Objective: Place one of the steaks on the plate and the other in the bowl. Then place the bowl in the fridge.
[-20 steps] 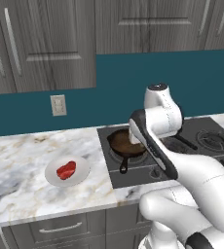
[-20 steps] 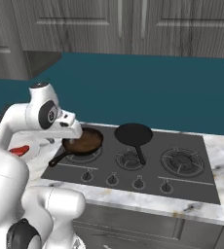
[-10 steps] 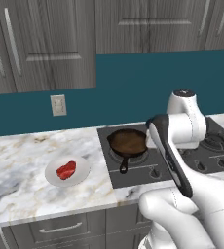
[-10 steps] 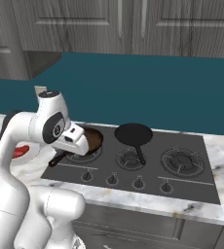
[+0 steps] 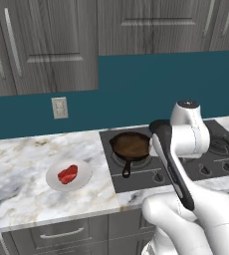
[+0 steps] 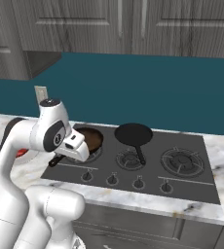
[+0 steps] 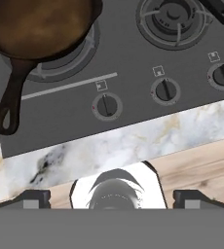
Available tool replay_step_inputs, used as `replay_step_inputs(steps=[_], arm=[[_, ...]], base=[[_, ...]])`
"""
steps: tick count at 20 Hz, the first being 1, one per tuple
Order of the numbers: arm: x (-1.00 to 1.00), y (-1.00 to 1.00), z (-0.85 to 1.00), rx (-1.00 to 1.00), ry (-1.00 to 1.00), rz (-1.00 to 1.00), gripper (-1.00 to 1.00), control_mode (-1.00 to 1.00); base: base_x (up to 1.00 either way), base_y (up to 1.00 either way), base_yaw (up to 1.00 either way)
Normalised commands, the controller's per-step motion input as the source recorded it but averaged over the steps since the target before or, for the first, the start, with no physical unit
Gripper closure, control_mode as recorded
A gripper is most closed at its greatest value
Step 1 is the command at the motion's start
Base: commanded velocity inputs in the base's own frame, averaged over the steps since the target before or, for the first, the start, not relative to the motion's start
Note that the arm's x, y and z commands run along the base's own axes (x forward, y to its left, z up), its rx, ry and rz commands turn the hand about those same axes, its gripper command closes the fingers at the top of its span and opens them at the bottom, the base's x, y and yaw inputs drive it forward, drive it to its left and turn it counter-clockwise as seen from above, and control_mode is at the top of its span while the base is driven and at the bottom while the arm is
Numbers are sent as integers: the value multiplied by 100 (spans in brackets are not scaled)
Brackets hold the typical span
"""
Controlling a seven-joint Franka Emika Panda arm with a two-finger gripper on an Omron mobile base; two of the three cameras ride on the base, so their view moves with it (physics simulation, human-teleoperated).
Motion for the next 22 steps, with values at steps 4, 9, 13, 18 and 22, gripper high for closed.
replay_step_inputs(steps=[4,9,13,18,22], arm=[[0,0,0,0,0,0,-100,-100],[0,0,0,0,0,0,-100,100],[0,0,0,0,0,0,-100,100],[0,0,0,0,0,0,-100,100],[0,0,0,0,0,0,-100,100]], base=[[0,0,0],[0,0,0],[-9,5,9],[-13,41,40],[-23,64,52]])
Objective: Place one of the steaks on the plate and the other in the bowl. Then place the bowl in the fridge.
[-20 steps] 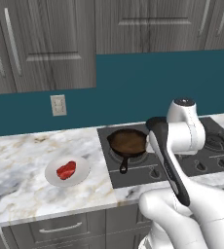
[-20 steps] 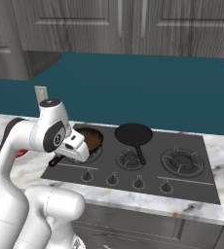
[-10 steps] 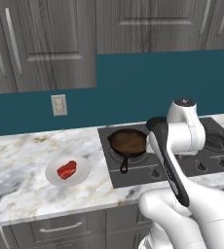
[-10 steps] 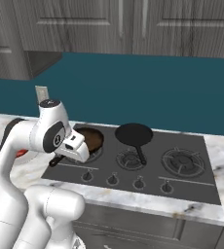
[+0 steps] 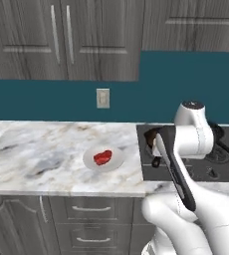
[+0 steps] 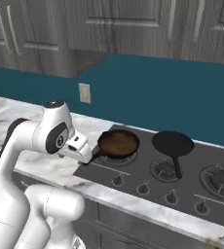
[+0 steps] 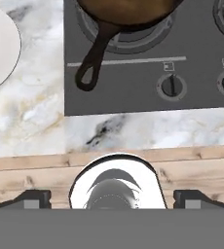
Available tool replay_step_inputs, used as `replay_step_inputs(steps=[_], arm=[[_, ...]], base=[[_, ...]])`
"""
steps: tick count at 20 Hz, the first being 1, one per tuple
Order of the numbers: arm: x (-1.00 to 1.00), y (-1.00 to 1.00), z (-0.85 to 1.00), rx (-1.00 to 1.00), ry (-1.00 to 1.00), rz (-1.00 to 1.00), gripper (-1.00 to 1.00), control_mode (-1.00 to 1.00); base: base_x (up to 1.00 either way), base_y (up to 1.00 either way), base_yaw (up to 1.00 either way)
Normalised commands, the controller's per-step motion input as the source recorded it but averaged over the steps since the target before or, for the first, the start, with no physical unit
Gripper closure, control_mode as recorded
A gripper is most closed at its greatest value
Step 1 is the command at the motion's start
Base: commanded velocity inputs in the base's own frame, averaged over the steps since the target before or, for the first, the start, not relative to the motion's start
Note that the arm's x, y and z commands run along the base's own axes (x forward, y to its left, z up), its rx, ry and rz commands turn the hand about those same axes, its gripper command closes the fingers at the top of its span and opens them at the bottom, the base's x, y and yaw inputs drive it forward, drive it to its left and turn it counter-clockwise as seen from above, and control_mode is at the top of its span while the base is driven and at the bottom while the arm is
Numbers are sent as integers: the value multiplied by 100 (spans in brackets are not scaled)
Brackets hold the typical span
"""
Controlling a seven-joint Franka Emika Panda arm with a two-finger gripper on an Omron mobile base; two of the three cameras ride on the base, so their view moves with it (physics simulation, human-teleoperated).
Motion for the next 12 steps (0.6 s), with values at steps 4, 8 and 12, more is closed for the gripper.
replay_step_inputs(steps=[4,8,12], arm=[[0,0,0,0,0,0,-100,100],[0,0,0,0,0,0,-100,100],[0,0,0,0,0,0,-100,100]], base=[[-72,37,29],[-41,39,25],[-8,48,44]])
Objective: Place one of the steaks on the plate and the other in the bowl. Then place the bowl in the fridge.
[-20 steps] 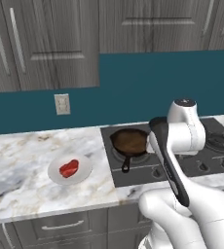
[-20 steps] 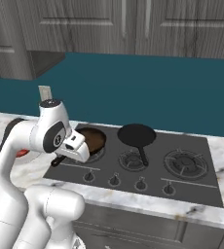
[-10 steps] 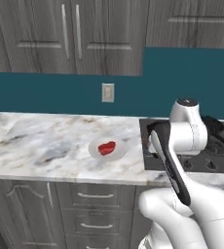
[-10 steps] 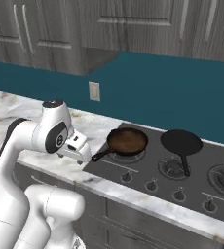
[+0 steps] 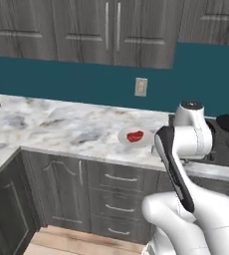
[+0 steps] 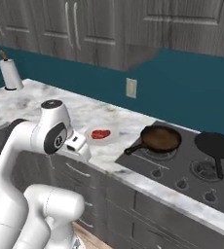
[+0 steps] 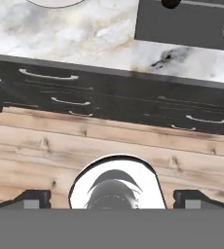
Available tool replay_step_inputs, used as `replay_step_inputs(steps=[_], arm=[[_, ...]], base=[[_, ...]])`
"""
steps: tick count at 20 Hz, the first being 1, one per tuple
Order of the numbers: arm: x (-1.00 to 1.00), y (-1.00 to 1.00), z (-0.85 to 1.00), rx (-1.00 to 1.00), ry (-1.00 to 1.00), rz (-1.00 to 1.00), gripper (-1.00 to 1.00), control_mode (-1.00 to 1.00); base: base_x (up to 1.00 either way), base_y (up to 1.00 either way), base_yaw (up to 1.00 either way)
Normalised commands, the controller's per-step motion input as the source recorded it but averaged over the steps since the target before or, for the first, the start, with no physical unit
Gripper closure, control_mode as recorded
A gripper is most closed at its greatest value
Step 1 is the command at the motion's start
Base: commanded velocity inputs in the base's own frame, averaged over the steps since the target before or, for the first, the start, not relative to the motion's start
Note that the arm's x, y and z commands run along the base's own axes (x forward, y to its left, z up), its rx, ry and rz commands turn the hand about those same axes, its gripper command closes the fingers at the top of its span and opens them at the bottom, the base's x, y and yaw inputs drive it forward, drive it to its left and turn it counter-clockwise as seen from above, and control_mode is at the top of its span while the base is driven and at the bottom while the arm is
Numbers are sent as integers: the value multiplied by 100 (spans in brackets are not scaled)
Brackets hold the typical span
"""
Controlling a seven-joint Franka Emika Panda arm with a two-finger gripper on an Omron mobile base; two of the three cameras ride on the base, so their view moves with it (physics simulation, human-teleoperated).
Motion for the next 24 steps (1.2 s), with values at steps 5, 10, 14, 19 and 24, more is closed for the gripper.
replay_step_inputs(steps=[5,10,14,19,24], arm=[[0,0,0,0,0,0,-100,100],[0,0,0,0,0,0,-100,100],[0,0,0,0,0,0,-100,100],[0,0,0,0,0,0,-100,100],[0,0,0,0,0,0,-100,100]], base=[[1,64,62],[15,49,70],[29,17,74],[29,14,82],[2,24,79]])
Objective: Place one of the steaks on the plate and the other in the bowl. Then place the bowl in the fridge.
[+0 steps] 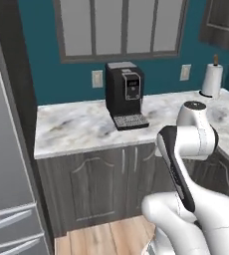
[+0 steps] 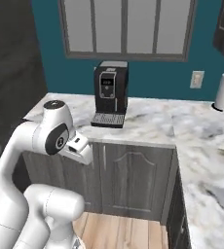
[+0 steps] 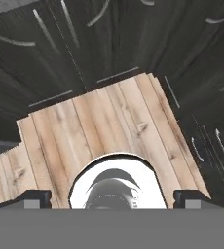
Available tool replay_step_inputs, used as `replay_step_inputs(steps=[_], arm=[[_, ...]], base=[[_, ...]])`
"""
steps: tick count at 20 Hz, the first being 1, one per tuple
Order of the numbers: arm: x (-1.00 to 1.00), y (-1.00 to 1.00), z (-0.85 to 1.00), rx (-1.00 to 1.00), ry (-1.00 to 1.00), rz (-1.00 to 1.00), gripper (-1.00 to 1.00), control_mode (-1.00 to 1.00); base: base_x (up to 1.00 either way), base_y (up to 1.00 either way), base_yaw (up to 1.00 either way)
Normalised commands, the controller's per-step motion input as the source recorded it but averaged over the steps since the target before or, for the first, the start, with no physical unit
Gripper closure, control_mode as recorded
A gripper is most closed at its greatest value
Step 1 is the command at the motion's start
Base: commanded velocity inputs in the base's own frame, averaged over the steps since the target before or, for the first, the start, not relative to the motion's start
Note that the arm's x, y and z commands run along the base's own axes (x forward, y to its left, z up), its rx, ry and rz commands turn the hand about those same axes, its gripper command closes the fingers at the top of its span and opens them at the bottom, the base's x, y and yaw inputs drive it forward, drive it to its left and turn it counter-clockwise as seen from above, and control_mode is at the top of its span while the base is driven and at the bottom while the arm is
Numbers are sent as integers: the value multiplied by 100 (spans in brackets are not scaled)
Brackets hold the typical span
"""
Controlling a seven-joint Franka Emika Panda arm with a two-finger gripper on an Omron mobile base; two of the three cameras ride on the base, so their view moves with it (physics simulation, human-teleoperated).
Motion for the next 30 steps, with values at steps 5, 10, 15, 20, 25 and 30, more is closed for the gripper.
replay_step_inputs(steps=[5,10,15,20,25,30], arm=[[0,0,0,0,0,0,-100,100],[0,0,0,0,0,0,-100,100],[0,0,0,0,0,0,-100,100],[0,0,0,0,0,0,-100,100],[0,0,0,0,0,0,-100,100],[0,0,0,0,0,0,-100,100]], base=[[1,47,58],[-17,79,-13],[-21,75,-38],[-27,96,-35],[-59,94,-18],[-50,98,-2]])
